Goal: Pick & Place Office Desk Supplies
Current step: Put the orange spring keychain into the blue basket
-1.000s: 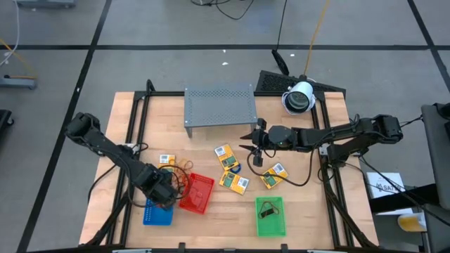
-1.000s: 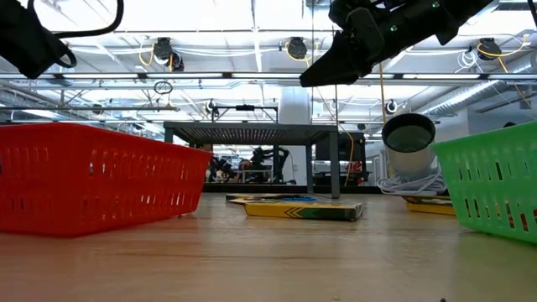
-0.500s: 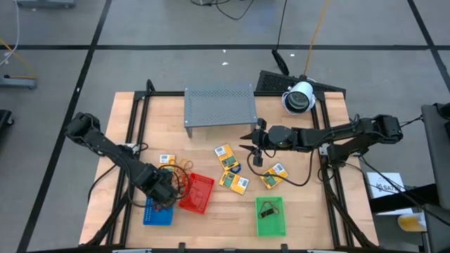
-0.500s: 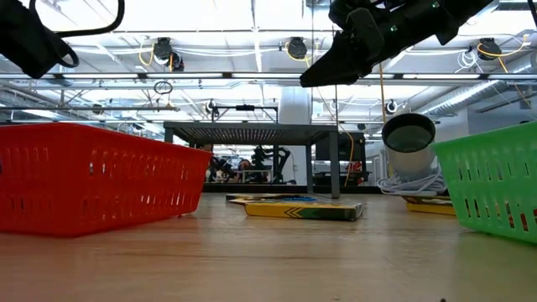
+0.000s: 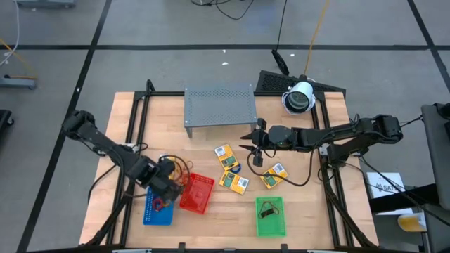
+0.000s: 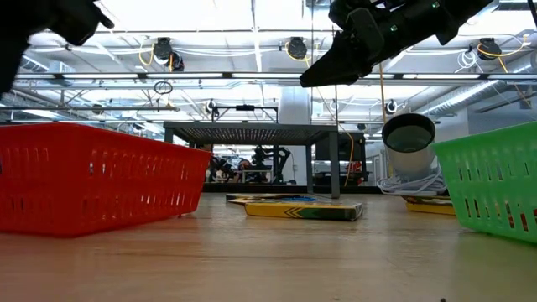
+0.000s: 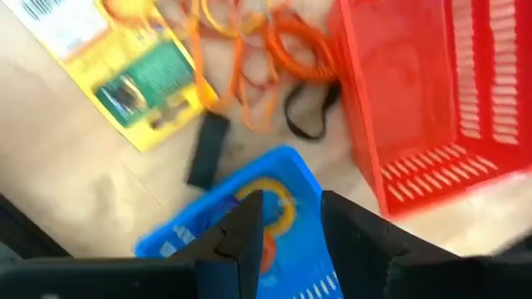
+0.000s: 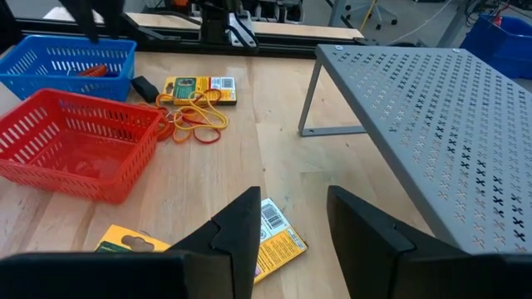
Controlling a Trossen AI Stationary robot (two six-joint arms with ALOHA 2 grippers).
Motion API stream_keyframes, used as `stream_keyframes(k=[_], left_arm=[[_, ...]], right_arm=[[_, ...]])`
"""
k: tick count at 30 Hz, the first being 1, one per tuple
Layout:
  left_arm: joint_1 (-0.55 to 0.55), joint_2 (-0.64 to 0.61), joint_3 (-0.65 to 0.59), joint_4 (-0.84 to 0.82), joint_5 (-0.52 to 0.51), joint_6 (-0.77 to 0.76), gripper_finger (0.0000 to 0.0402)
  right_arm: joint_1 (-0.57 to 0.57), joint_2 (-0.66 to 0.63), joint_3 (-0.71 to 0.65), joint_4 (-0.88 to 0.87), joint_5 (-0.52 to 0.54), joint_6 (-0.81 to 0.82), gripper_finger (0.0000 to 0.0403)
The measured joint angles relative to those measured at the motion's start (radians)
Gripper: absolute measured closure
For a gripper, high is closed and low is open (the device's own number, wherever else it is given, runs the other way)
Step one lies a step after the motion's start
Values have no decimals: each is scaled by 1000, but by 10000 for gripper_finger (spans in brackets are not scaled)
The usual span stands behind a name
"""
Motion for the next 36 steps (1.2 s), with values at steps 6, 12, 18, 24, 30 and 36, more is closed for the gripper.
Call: stream_keyframes(k=[6, 12, 18, 24, 30, 36], left_arm=[[76, 0, 0, -8, -1, 126, 270], [178, 0, 0, -4, 31, 295, 270], [245, 0, -1, 65, 115, 399, 270], [266, 0, -2, 70, 59, 337, 270], [273, 13, -31, 90, 14, 234, 270], [291, 12, -88, 92, -7, 105, 270]], right_arm=[[0, 0, 0, 0, 0, 0, 271], [0, 0, 0, 3, -2, 26, 271], [0, 0, 0, -1, -2, 56, 271], [-6, 0, 0, 0, -2, 45, 271], [-22, 0, 0, 5, 0, 32, 271], [-23, 0, -14, 20, 0, -9, 271]])
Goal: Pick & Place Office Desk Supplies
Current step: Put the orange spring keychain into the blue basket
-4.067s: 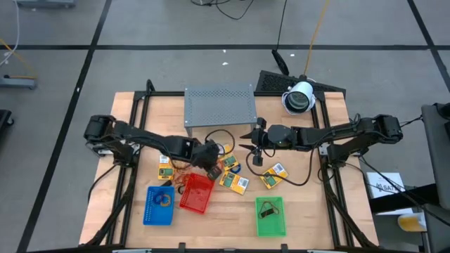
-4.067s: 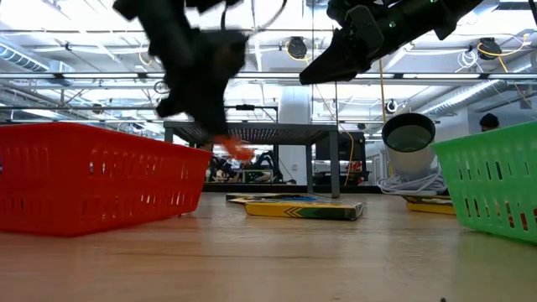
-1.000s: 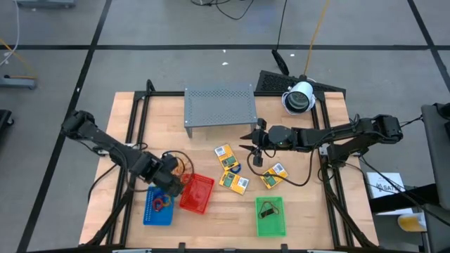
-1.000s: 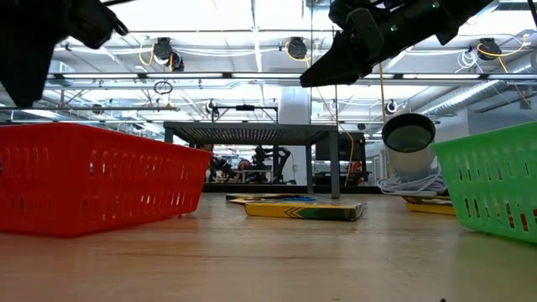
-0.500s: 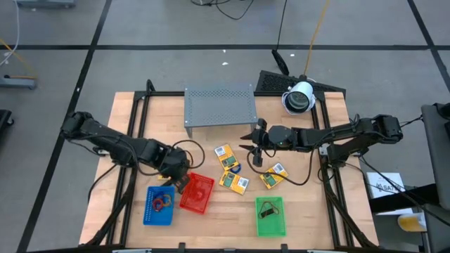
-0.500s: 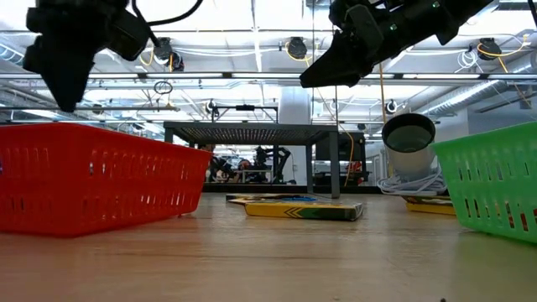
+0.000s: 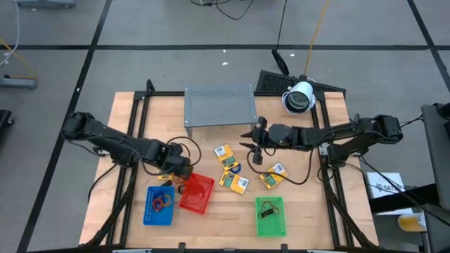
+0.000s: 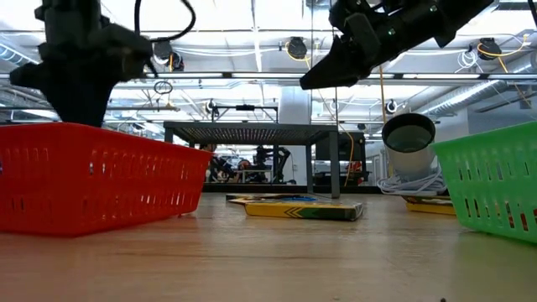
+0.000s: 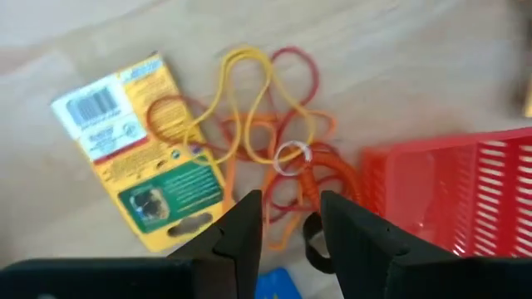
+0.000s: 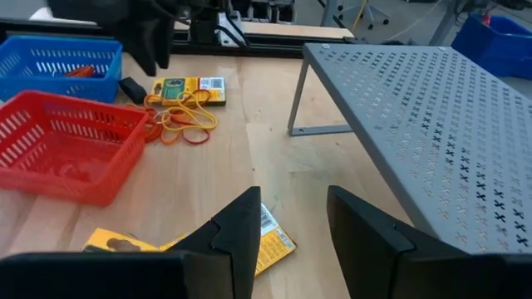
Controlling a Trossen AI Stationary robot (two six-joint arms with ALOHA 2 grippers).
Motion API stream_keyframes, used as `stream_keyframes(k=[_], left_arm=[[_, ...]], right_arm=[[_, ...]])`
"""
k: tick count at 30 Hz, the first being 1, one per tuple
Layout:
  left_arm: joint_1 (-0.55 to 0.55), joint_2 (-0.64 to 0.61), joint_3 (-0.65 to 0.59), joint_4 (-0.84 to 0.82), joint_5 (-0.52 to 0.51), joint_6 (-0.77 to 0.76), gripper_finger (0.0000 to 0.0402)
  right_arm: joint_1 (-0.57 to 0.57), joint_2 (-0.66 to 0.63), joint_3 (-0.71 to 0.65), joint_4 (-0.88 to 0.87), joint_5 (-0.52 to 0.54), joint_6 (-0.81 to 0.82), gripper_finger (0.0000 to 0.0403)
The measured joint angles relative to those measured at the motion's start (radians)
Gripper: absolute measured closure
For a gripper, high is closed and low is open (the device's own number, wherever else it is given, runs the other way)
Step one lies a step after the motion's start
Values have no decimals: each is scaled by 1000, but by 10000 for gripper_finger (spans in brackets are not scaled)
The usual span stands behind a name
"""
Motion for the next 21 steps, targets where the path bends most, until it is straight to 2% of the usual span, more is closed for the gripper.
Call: stream_keyframes(k=[11, 21], left_arm=[[-1, 0, -61, 175, 27, -129, 270], [-17, 4, -64, 171, 16, -186, 270]], right_arm=[[0, 0, -81, 167, 5, -32, 271], [-24, 0, -148, 261, 4, -40, 271]])
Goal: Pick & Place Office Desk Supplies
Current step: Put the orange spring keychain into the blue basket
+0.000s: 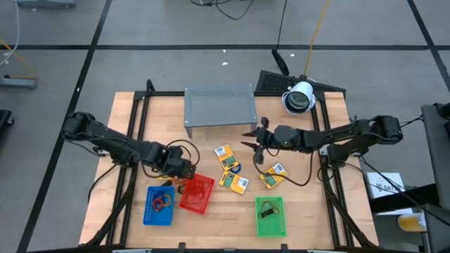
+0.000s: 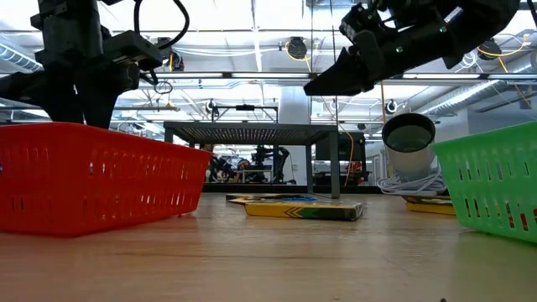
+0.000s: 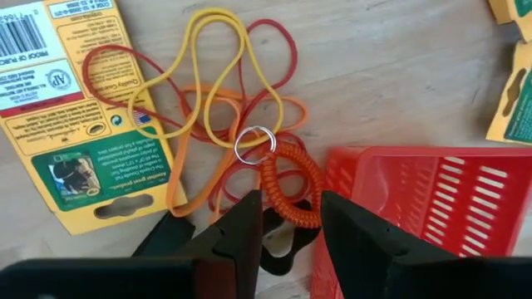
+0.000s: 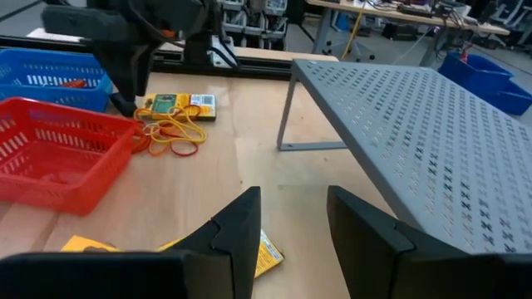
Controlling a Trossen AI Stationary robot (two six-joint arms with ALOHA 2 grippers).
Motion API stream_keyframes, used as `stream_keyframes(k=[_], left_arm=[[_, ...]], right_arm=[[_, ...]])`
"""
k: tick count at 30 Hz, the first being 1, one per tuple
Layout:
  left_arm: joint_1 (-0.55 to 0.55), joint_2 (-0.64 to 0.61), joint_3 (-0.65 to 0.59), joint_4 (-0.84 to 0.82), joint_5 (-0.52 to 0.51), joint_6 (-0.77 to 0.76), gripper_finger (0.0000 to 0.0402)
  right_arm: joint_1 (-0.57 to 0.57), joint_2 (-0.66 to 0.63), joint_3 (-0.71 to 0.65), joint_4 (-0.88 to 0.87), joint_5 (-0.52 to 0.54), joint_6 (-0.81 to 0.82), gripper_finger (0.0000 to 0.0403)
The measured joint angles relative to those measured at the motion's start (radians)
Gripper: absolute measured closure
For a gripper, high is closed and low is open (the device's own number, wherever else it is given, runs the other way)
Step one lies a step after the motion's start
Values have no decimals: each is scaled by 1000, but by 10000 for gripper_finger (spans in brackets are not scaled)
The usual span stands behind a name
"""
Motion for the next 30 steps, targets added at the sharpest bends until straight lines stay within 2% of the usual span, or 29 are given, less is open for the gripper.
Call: stream_keyframes(k=[4, 17, 30], left_arm=[[-6, 12, 0, 0, -16, -19, 270], [-13, 113, 0, 11, 71, -28, 270], [-12, 189, 0, 37, 98, -62, 270]], right_arm=[[-12, 0, -7, 1, -2, 15, 271], [-15, 0, -7, 1, -4, 21, 271], [-14, 0, -7, 0, -4, 21, 271]])
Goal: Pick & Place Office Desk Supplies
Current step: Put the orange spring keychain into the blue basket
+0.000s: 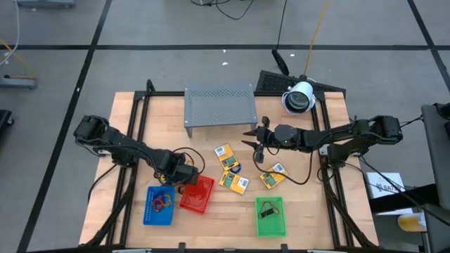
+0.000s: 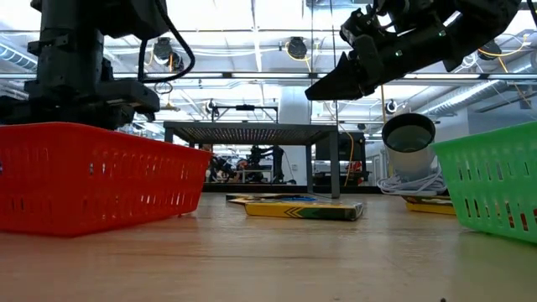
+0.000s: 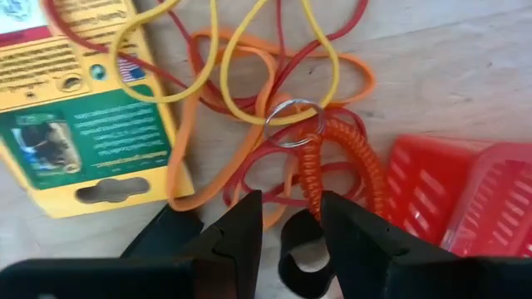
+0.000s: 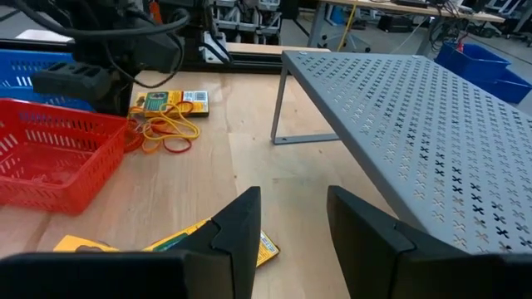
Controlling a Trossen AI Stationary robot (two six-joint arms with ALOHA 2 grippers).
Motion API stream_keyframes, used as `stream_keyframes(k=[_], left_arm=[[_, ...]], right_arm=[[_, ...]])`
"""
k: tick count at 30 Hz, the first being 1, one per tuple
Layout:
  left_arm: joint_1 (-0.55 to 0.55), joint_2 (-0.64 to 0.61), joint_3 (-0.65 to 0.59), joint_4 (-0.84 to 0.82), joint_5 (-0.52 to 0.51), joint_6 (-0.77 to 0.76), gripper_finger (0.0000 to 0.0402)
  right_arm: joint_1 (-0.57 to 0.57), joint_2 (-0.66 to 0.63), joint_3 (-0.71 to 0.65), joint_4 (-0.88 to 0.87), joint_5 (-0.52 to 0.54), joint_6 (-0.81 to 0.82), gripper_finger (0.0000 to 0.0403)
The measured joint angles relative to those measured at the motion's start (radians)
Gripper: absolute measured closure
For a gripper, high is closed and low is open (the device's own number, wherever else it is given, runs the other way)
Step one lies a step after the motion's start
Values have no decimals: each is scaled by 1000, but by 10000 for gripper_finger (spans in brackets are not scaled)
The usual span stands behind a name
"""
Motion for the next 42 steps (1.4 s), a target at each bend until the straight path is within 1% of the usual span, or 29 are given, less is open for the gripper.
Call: stream_keyframes(k=[10, 21, 25, 29, 35, 38, 40, 42], left_arm=[[20, 29, 0, 75, -11, 1, 270], [22, 29, 0, 48, -36, 19, 270], [22, 29, 1, 48, -35, 23, 270], [22, 29, 0, 49, -8, 24, 271], [21, 29, 0, 50, -7, 22, 271], [21, 29, 0, 60, 0, 22, 286], [21, 29, 0, 81, 0, 31, 309], [21, 29, 1, 100, -1, 38, 339]], right_arm=[[0, 0, 0, -4, -1, -1, 271], [0, 0, 0, -6, 0, -3, 271], [0, 0, 0, -6, 0, -6, 271], [0, 0, 0, -6, 0, -6, 271], [0, 0, 0, -7, 0, -6, 271], [0, 0, 0, -7, 0, -6, 271], [0, 0, 0, -7, 0, -6, 271], [0, 0, 0, -7, 0, -6, 271]])
